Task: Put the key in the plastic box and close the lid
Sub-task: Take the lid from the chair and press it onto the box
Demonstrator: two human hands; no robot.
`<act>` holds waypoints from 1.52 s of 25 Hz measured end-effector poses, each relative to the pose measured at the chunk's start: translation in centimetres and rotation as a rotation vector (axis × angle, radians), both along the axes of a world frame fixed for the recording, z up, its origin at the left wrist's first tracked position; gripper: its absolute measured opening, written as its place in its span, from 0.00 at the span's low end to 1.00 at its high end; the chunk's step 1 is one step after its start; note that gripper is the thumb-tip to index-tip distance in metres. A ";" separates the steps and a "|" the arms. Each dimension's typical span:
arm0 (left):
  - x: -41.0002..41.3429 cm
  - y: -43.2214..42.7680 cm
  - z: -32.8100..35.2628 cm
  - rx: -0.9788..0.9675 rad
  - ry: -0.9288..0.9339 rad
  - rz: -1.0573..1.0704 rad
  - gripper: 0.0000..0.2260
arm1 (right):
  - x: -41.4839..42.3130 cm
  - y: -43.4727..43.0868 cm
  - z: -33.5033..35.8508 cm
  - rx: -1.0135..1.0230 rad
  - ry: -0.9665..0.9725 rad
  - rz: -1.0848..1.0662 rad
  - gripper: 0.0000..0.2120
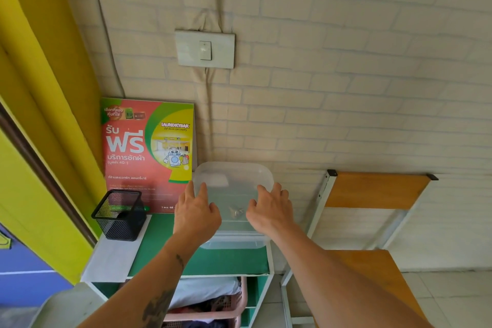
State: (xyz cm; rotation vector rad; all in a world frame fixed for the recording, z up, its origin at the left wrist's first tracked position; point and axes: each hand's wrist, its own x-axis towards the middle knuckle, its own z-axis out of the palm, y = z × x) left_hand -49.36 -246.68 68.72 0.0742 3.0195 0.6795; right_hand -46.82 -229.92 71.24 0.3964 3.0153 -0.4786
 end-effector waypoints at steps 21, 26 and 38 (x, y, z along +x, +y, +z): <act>-4.2 0.0 0.4 -0.344 0.130 -0.430 0.31 | -2.9 2.4 -2.3 0.080 -0.026 0.234 0.33; -4.3 -0.1 -0.8 -0.358 0.101 -0.407 0.32 | -3.2 2.6 -3.3 0.104 -0.026 0.239 0.34; -4.2 0.0 -0.9 -0.412 0.084 -0.413 0.32 | -3.1 2.4 -3.4 0.141 -0.031 0.234 0.34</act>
